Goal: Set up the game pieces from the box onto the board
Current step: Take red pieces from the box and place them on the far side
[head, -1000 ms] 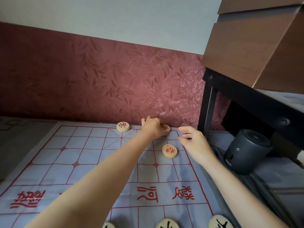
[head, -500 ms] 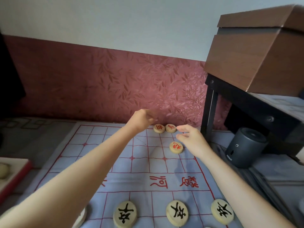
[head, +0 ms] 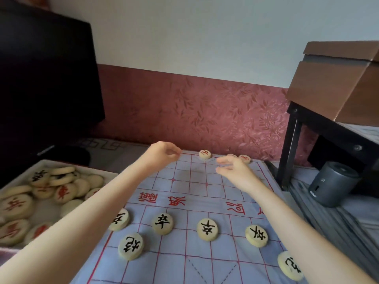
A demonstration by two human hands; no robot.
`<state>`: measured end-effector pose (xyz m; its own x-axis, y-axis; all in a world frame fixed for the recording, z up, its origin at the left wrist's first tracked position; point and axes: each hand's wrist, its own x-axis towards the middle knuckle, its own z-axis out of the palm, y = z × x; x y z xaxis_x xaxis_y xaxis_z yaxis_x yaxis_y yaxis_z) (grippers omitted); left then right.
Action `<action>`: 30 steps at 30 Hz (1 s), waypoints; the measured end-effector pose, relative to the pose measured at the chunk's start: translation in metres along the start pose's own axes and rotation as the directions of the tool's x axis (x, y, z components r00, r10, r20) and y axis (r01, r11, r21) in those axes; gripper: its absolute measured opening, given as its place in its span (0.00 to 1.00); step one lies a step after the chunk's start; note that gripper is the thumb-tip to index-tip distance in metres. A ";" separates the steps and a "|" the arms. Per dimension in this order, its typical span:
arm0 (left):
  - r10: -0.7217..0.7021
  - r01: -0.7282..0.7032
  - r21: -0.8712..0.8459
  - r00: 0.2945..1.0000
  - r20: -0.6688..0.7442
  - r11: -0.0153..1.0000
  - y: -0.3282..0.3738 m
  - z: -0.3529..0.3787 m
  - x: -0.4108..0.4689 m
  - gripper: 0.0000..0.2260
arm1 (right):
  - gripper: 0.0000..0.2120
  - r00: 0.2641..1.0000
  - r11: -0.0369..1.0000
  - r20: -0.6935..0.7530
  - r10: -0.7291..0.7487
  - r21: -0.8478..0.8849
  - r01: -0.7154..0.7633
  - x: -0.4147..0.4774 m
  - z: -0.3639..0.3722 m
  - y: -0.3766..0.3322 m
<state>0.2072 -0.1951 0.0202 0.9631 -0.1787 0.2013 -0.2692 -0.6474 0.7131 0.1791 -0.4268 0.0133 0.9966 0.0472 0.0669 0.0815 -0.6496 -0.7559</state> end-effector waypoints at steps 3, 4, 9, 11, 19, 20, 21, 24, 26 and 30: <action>-0.024 0.024 0.042 1.000 -0.007 0.999 -0.015 -0.023 -0.023 0.10 | 0.16 0.998 0.999 0.046 -0.036 -0.024 0.037 -0.005 0.018 -0.020; -0.029 0.029 0.058 0.999 -0.014 0.998 -0.020 -0.030 -0.030 0.10 | 0.16 0.997 0.999 0.061 -0.043 -0.021 0.044 -0.006 0.024 -0.025; -0.073 0.082 0.119 0.994 -0.075 0.990 -0.045 -0.073 -0.073 0.10 | 0.16 0.989 0.997 0.126 -0.073 -0.010 0.075 -0.014 0.051 -0.049; -0.084 0.099 0.154 0.991 -0.102 0.983 -0.056 -0.090 -0.090 0.11 | 0.17 0.984 0.996 0.154 -0.086 -0.016 0.090 -0.018 0.061 -0.059; -0.166 0.231 0.322 0.962 -0.216 0.918 -0.107 -0.121 -0.155 0.12 | 0.16 0.949 0.972 0.242 -0.200 -0.074 0.224 -0.029 0.110 -0.096; -0.161 0.228 0.339 0.963 -0.214 0.913 -0.110 -0.121 -0.162 0.12 | 0.16 0.942 0.967 0.258 -0.214 -0.079 0.241 -0.031 0.119 -0.102; -0.146 0.218 0.358 0.965 -0.217 0.908 -0.112 -0.120 -0.167 0.12 | 0.17 0.932 0.962 0.282 -0.227 -0.086 0.261 -0.033 0.126 -0.107; -0.099 0.185 0.402 0.970 -0.223 0.897 -0.111 -0.113 -0.176 0.13 | 0.17 0.900 0.945 0.358 -0.248 -0.114 0.305 -0.038 0.152 -0.122; -0.124 0.194 0.430 0.975 -0.184 0.882 -0.112 -0.107 -0.178 0.14 | 0.18 0.889 0.938 0.389 -0.241 -0.142 0.317 -0.040 0.168 -0.129; -0.161 0.218 0.484 0.975 -0.156 0.848 -0.118 -0.098 -0.178 0.15 | 0.21 0.879 0.928 0.411 -0.240 -0.168 0.332 -0.037 0.195 -0.138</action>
<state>0.0672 -0.0143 -0.0345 0.9815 0.0458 0.1857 -0.0170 -0.9462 0.3233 0.1326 -0.1908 -0.0114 0.8600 0.5096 -0.0270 0.4055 -0.7146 -0.5700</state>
